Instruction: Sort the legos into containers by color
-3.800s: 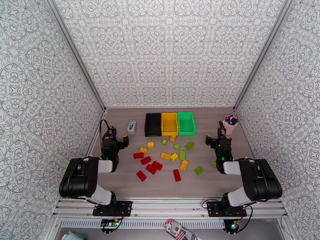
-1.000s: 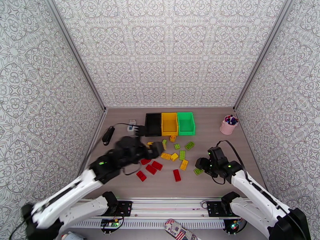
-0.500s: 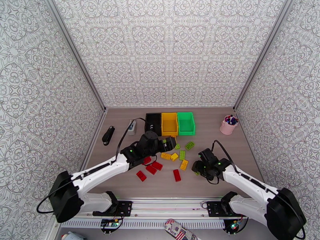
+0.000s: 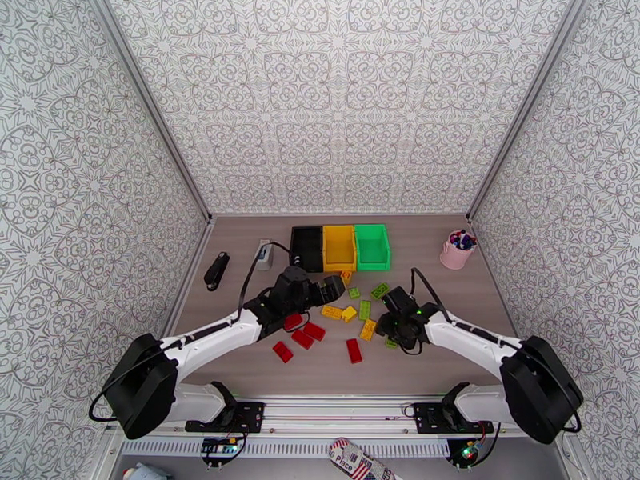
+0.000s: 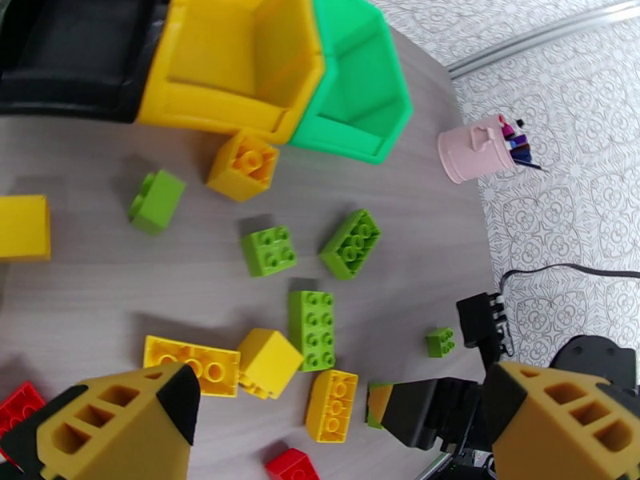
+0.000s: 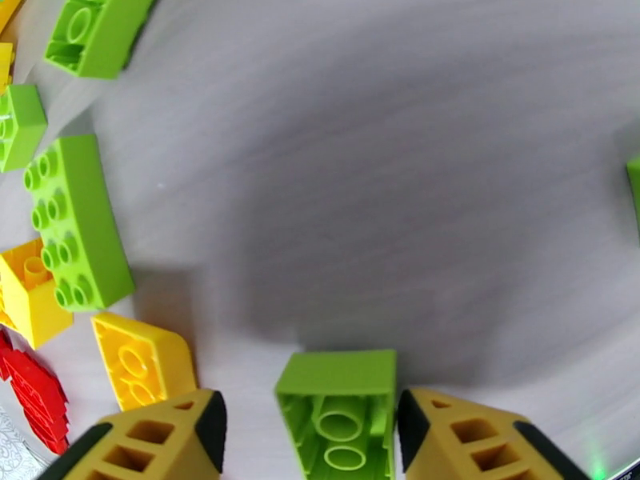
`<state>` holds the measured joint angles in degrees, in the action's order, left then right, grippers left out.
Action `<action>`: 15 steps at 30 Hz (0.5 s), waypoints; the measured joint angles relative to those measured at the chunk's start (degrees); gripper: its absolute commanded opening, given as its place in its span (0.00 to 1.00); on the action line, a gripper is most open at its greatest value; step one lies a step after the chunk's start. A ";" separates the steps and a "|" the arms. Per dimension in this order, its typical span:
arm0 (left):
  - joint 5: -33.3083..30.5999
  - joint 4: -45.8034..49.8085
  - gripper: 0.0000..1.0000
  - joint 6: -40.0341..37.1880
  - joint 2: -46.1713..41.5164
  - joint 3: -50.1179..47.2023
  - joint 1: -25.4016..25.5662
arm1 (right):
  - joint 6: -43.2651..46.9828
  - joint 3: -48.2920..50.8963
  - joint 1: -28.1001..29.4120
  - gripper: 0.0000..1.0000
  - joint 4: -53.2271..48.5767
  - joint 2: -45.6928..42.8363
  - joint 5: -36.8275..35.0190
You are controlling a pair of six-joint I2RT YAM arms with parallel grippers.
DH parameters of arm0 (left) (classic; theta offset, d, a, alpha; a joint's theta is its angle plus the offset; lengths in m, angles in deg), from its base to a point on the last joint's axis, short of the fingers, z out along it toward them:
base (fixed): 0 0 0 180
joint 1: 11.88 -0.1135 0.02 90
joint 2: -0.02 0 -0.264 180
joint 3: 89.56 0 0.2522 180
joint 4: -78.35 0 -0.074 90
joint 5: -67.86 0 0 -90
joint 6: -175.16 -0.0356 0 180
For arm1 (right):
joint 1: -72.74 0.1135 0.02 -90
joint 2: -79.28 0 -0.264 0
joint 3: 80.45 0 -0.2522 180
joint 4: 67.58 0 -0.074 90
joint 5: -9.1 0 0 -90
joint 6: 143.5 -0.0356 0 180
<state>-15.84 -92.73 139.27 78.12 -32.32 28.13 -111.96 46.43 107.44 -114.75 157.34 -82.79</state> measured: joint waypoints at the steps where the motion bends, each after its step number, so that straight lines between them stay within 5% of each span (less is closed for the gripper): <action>1: 0.13 -0.50 0.99 0.17 0.00 -0.37 -0.20 | 0.00 -0.22 0.37 0.56 0.00 0.28 -0.31; 9: 1.49 -2.10 0.99 1.40 0.00 -0.85 -0.44 | 0.81 -0.57 3.39 0.56 -1.62 0.87 -2.49; 15: 1.55 -2.73 0.99 1.88 0.00 -1.03 -0.42 | 1.31 -1.18 4.87 0.45 -4.20 2.10 -3.76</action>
<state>-14.28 -95.46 141.15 78.12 -33.34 27.71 -110.65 45.25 112.31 -118.94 159.44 -86.55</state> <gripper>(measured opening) 0.994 0.475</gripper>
